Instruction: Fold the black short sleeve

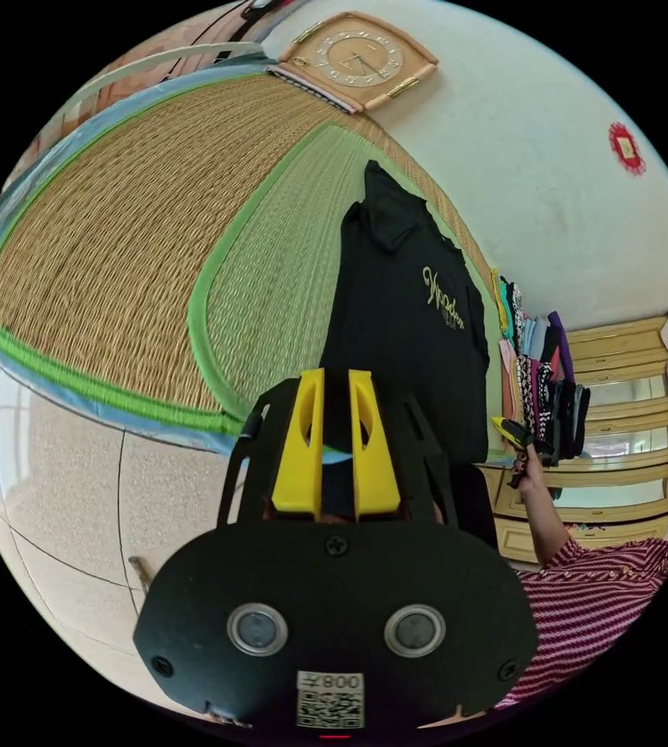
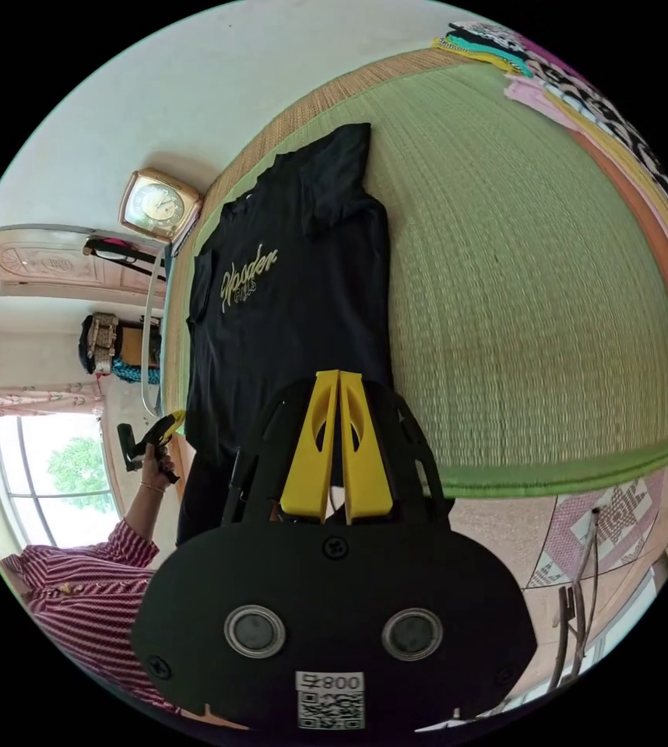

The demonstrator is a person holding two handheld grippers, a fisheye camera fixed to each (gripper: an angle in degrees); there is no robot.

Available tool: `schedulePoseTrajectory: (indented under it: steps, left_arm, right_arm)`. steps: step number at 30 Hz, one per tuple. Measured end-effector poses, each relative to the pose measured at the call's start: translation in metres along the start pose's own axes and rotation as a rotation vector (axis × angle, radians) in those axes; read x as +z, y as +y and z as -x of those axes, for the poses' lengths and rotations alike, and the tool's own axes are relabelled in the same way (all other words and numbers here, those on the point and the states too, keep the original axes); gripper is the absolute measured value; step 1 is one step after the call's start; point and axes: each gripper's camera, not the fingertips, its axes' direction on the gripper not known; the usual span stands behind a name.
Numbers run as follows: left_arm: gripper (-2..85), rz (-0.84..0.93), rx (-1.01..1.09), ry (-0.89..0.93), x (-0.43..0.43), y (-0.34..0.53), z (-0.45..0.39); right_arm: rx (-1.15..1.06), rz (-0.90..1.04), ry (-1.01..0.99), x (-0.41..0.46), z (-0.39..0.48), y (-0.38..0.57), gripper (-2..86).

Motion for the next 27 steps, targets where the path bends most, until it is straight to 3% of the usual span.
schedulePoseTrajectory:
  steps: [10,27]
  left_arm:
    - [8.0,-0.016,-0.021,-0.029,0.033,0.038,0.026]
    - [2.9,0.066,-0.070,0.030,0.129,0.048,0.060]
  right_arm:
    - [0.077,-0.053,-0.079,-0.014,-0.052,0.103,3.4]
    - [0.189,-0.055,-0.136,0.008,-0.124,0.152,7.8]
